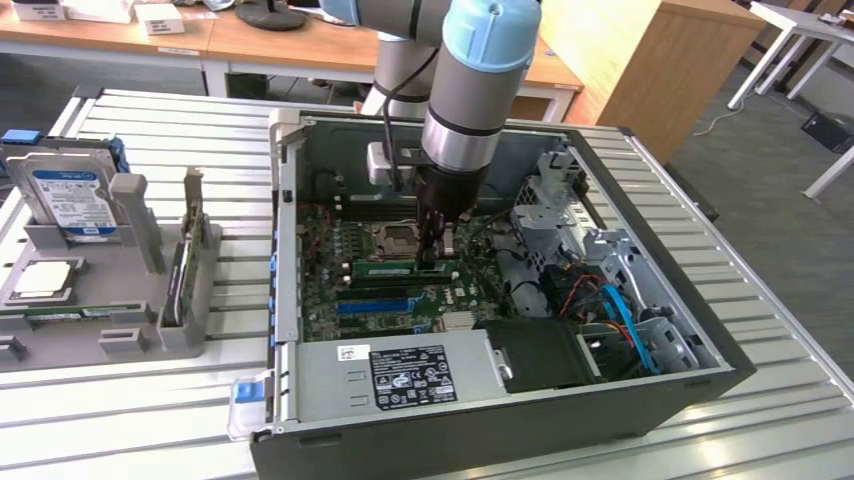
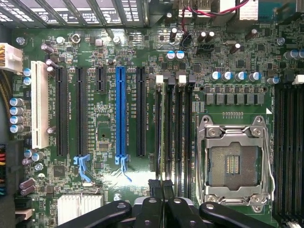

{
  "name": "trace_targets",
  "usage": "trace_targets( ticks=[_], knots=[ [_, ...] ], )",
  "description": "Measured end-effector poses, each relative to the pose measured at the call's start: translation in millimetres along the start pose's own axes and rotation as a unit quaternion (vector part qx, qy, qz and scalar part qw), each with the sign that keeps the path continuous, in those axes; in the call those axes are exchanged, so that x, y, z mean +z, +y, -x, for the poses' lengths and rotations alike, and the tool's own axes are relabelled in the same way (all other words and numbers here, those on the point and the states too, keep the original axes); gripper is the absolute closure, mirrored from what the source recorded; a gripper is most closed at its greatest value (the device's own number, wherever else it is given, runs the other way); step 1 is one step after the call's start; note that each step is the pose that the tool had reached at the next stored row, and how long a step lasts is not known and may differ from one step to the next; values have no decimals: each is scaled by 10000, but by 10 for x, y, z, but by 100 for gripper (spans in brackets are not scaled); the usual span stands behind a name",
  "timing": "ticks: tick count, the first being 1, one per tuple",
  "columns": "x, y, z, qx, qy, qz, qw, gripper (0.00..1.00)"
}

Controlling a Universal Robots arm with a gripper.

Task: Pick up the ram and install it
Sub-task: 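Insert the ram into the slot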

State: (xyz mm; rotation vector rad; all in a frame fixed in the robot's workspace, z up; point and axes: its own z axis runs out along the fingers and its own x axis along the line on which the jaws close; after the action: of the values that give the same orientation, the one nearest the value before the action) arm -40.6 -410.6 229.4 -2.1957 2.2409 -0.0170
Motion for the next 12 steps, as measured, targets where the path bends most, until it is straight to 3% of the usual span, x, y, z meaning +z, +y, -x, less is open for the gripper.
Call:
trace_targets(
  ticks=[12],
  knots=[
    [-1, 0, -1, -23, 1, 0, 10000, 88]
  ],
)
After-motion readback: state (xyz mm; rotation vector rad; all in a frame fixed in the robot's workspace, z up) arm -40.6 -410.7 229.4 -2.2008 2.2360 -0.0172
